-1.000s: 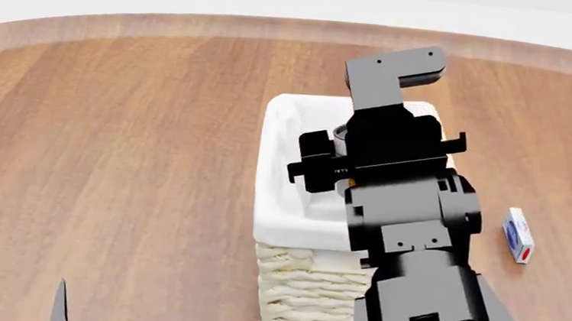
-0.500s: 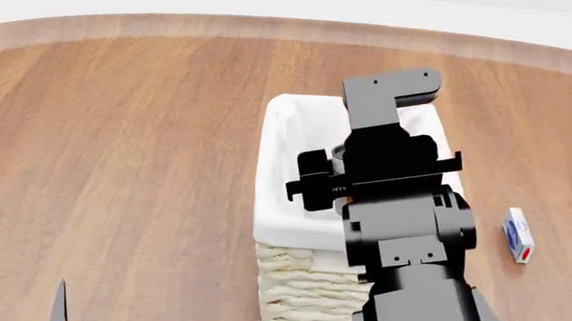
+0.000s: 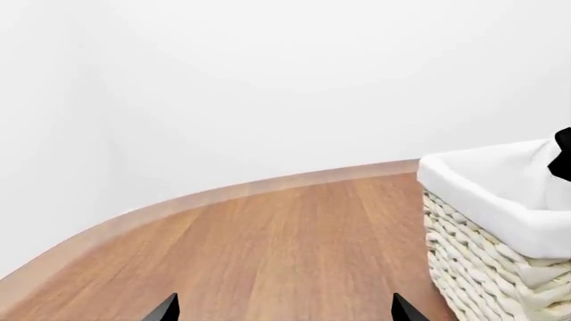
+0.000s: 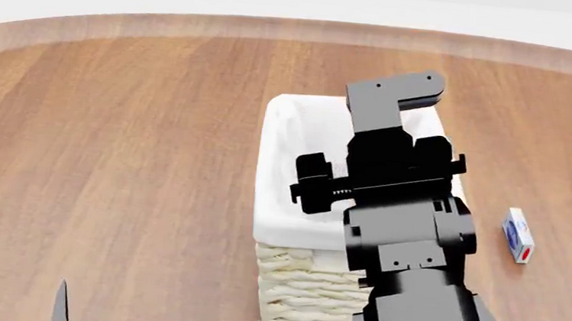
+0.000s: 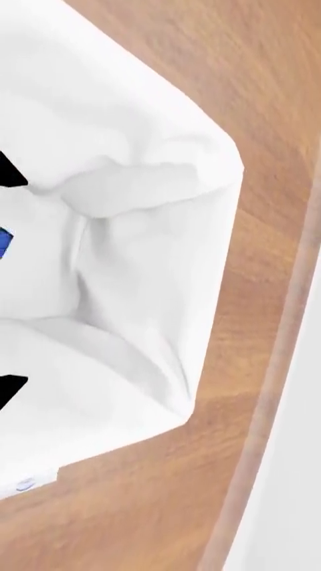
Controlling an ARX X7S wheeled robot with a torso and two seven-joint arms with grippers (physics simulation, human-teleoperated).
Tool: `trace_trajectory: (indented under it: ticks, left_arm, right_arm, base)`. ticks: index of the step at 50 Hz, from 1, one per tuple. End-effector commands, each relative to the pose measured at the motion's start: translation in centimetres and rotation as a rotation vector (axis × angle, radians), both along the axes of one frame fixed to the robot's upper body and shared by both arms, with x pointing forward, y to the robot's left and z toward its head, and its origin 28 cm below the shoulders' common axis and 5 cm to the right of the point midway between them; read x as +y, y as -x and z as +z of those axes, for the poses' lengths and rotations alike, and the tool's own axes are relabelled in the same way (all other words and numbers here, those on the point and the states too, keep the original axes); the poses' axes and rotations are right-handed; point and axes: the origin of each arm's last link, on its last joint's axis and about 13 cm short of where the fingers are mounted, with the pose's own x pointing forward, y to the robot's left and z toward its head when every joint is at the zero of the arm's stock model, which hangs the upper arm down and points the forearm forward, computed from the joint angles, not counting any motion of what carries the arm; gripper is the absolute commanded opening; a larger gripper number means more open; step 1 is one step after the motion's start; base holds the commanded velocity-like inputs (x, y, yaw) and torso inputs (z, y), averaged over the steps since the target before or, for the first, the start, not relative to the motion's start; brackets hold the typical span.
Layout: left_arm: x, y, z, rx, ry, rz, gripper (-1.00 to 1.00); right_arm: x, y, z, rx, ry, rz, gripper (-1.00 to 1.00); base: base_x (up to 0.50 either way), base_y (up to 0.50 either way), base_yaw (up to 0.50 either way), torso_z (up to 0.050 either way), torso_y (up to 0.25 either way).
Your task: Pick up the alphabet soup and put it in the basket.
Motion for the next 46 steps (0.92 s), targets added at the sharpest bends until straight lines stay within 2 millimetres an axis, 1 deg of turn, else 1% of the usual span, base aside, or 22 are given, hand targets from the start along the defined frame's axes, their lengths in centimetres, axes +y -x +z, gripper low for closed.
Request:
trace_trajectory:
  ticks: [1,3,4,10,11,15,22,30,36,37,38,39,41,42,43,45,46]
  left_arm:
    - [0.0,0.0,0.0,0.001,0.000,-0.001,1.00]
    - [0.0,-0.1,-0.1,0.002,0.000,-0.001,1.00]
    - [0.0,0.0,0.0,0.002,0.000,-0.001,1.00]
    - [0.0,0.0,0.0,0.001,-0.001,0.000,1.00]
    - [0.0,0.0,0.0,0.002,-0.001,0.000,1.00]
    - [0.0,0.0,0.0,0.002,-0.001,-0.001,1.00]
    - [0.0,0.0,0.0,0.001,-0.001,-0.001,1.00]
    - [0.0,0.0,0.1,-0.001,-0.001,0.000,1.00]
    - [0.1,0.1,0.1,-0.004,0.001,0.003,1.00]
    - [0.0,0.1,0.1,-0.005,0.001,0.003,1.00]
    - [0.0,0.2,0.2,-0.006,-0.001,0.003,1.00]
    - [0.0,0.2,0.2,-0.008,-0.002,0.004,1.00]
    - [0.1,0.2,0.3,-0.011,-0.002,0.006,1.00]
    - [0.1,0.3,0.3,-0.011,-0.003,0.007,1.00]
    - [0.1,0.3,0.3,-0.011,-0.004,0.006,1.00]
    - [0.0,0.2,0.3,-0.011,-0.004,0.004,1.00]
    - [0.0,0.2,0.3,-0.010,-0.004,0.003,1.00]
  right_arm:
    - [-0.1,-0.2,0.4,-0.040,-0.008,-0.033,1.00]
    - [-0.1,-0.4,0.7,-0.086,-0.029,-0.023,1.00]
    - [0.1,-0.7,1.2,-0.139,-0.080,-0.020,1.00]
    - [0.3,-1.5,2.7,-0.350,-0.178,-0.032,1.00]
    - [0.4,-1.7,3.2,-0.380,-0.219,-0.040,1.00]
    - [0.4,-1.9,4.3,-0.468,-0.282,-0.064,1.00]
    - [0.4,-2.2,5.4,-0.539,-0.349,-0.086,1.00]
    - [0.6,-2.2,5.7,-0.569,-0.357,-0.062,1.00]
    - [0.4,-2.4,6.9,-0.620,-0.405,-0.050,1.00]
    - [0.3,-2.4,7.0,-0.613,-0.403,-0.054,1.00]
    - [0.2,-2.4,7.0,-0.658,-0.345,-0.056,1.00]
    - [0.1,-2.4,7.1,-0.665,-0.343,-0.058,1.00]
    - [-0.2,-1.8,7.3,-0.669,-0.365,-0.062,1.00]
    - [-0.6,-1.2,7.4,-0.680,-0.337,-0.091,1.00]
    - [-0.7,-0.9,7.8,-0.722,-0.334,-0.074,1.00]
    - [-0.9,-0.8,7.9,-0.705,-0.342,-0.083,1.00]
    - [-1.2,-0.7,8.1,-0.730,-0.334,-0.073,1.00]
  base:
    - [0.00,0.00,0.00,0.000,0.000]
    - [0.00,0.00,0.00,0.000,0.000]
    - [0.00,0.00,0.00,0.000,0.000]
    - [0.00,0.00,0.00,0.000,0.000]
    - [0.00,0.00,0.00,0.000,0.000]
    - [0.00,0.00,0.00,0.000,0.000]
    - [0.00,0.00,0.00,0.000,0.000]
    - [0.00,0.00,0.00,0.000,0.000]
    - [0.00,0.00,0.00,0.000,0.000]
    - [0.00,0.00,0.00,0.000,0.000]
    - [0.00,0.00,0.00,0.000,0.000]
    - [0.00,0.00,0.00,0.000,0.000]
    - [0.00,0.00,0.00,0.000,0.000]
    - [0.00,0.00,0.00,0.000,0.000]
    - [0.00,0.00,0.00,0.000,0.000]
    - [0.00,0.00,0.00,0.000,0.000]
    - [0.00,0.00,0.00,0.000,0.000]
